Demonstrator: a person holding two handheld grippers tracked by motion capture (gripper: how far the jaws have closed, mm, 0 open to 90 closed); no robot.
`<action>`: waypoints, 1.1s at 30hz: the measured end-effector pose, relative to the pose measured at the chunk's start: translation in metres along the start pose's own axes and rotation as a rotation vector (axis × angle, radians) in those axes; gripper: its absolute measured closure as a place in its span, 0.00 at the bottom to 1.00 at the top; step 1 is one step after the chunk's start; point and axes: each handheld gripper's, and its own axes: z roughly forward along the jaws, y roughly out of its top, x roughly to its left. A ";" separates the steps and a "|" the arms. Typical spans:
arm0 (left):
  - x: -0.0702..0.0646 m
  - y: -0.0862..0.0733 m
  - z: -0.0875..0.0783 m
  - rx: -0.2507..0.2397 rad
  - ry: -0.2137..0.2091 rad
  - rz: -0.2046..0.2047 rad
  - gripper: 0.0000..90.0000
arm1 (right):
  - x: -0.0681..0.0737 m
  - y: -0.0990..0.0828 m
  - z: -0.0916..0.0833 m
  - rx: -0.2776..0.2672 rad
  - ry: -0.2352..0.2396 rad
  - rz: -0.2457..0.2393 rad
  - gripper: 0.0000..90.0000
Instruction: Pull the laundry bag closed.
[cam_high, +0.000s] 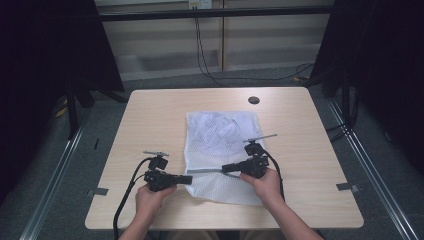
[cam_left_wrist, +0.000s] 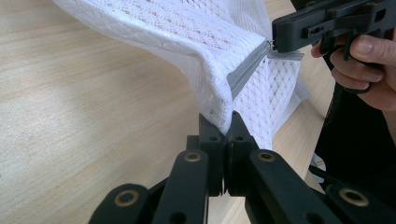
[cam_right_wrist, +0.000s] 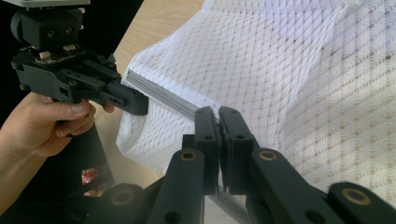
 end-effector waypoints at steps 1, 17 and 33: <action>0.000 0.000 0.000 -0.002 -0.001 0.002 0.98 | 0.000 0.000 0.000 0.001 0.005 0.003 0.96; 0.000 0.001 0.000 -0.008 -0.007 -0.019 0.98 | 0.001 -0.001 -0.006 0.009 -0.004 -0.001 0.96; -0.002 0.001 0.000 -0.009 -0.009 -0.014 0.99 | 0.002 -0.002 -0.017 0.011 -0.018 -0.022 0.96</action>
